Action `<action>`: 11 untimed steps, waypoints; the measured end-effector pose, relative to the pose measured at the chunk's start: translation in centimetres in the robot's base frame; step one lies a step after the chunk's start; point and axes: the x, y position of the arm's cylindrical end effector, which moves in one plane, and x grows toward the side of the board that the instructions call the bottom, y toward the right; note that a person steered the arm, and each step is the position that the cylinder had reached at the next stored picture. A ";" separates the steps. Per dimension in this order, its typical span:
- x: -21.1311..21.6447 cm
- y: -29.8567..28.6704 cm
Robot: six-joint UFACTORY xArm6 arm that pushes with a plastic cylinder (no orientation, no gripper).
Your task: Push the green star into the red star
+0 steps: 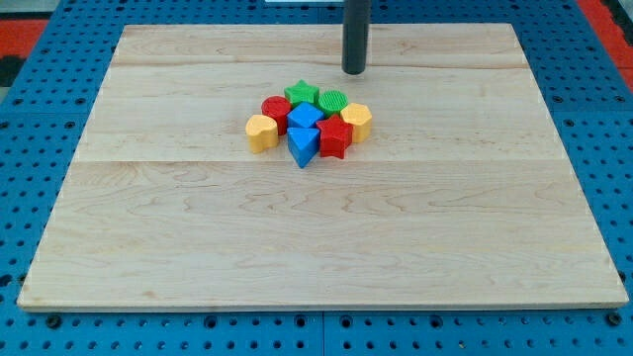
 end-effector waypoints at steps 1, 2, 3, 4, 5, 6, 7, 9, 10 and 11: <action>0.0 -4.2; 1.0 -8.6; 2.1 -10.0; 3.1 -8.0; 5.0 -7.3; 6.3 -5.9; 7.3 -5.0; 12.1 -4.0; 12.7 -4.7; 12.8 -5.6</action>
